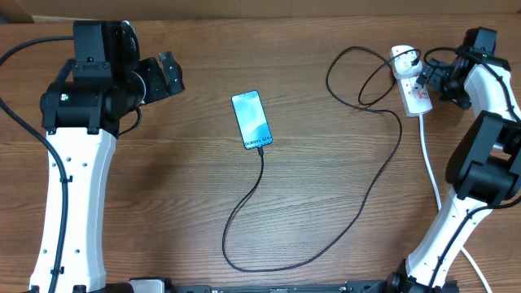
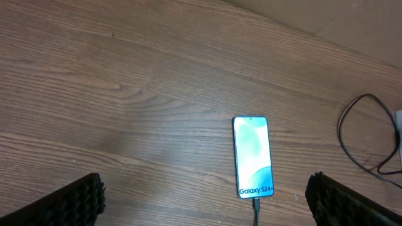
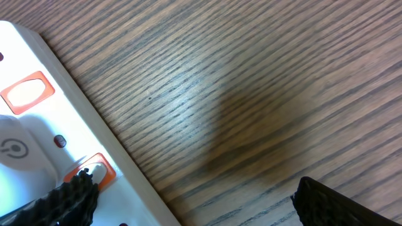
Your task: Plug charger to phone and switch on socket
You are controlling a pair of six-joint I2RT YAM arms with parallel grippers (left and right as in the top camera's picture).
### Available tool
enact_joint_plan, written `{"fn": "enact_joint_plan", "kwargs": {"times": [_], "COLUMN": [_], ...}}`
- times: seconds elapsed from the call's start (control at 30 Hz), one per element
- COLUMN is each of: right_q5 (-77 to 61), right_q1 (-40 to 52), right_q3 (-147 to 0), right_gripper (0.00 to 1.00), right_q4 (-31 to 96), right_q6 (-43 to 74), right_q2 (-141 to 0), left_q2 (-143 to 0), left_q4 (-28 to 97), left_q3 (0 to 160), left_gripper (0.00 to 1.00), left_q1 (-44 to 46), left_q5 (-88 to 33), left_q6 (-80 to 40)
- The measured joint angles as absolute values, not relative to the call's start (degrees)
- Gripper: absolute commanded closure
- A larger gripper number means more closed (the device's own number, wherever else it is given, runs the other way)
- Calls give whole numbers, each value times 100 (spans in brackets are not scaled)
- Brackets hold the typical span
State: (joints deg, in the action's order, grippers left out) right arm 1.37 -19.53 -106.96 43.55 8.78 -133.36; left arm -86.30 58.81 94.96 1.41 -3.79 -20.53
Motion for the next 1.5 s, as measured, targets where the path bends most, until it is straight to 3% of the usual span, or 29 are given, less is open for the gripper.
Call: {"fn": "enact_joint_plan", "kwargs": {"times": [0.47,0.93,1.5], "right_q5": [-257,301,320], "right_q1": [-1935,-1903,-1907], "right_q3": [-10700,-10700,-10700], "right_gripper": [0,0,0], "right_q4": [4436,4309,4163], "right_q6": [626,1485,1632], "right_q2": [-13336,-13325,-13380], "left_q2": [-8630,-8630,-8630], "left_q4": [5883,5885,5885], "left_q3": [9496,9496,9496], "left_gripper": [0,0,0], "left_q1": [141,141,141], "left_q5": [-379,-377,-377], "left_q6": [-2053,-2053,-2053]}}
